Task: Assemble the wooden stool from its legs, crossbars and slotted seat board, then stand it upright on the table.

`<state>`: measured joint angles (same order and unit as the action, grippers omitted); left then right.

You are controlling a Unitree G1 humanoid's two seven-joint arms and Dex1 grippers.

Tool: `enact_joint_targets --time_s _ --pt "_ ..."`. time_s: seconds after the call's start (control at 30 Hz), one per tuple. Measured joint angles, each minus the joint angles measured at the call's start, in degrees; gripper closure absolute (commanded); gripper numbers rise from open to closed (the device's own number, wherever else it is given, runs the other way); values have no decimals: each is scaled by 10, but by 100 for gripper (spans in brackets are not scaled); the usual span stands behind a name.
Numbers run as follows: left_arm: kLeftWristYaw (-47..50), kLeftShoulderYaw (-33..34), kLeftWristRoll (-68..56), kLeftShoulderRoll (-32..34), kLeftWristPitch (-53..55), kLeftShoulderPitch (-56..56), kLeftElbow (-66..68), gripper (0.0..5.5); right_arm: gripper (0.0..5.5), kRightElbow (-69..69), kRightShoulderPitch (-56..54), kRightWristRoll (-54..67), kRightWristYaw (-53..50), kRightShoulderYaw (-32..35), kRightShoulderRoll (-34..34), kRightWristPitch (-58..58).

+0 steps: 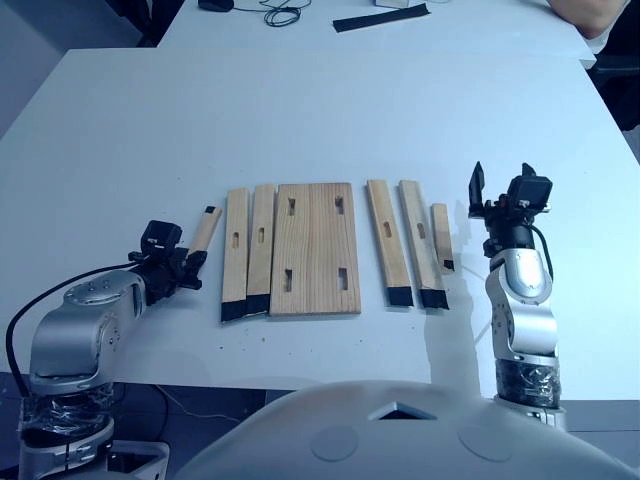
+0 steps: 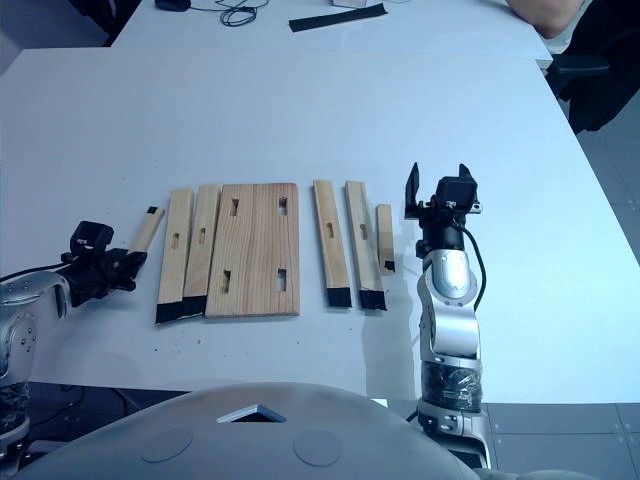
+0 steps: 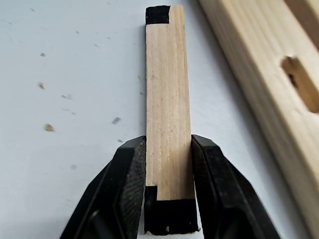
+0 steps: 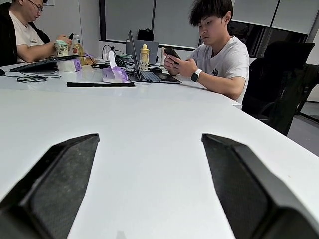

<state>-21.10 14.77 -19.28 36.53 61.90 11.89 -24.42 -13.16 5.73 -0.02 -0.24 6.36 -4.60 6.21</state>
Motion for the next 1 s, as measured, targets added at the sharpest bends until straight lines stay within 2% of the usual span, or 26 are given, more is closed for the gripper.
enact_joint_targets --time_s 0.23,0.33,0.53,0.63,0.73,0.9,1.0 --pt "37 26 23 -23 -65 -46 74 420 171 43 -50 0 5 10 -14 -11" --pt "47 38 46 -23 -151 -75 99 420 171 64 -72 0 12 11 -26 -20" --pt "19 23 31 -40 -288 -223 111 420 171 137 -159 29 58 50 -84 -42" --pt "0 -24 -12 -106 -315 -262 81 420 171 163 -221 97 126 58 -102 -27" --pt "-36 -59 -129 -175 -286 -264 16 420 171 166 -268 202 249 55 -124 27" --pt "-124 -57 -346 -196 -226 -269 -35 420 171 138 -302 358 447 42 -193 185" --pt "-146 -60 -363 -188 -225 -270 -38 420 171 136 -361 417 514 39 -225 251"
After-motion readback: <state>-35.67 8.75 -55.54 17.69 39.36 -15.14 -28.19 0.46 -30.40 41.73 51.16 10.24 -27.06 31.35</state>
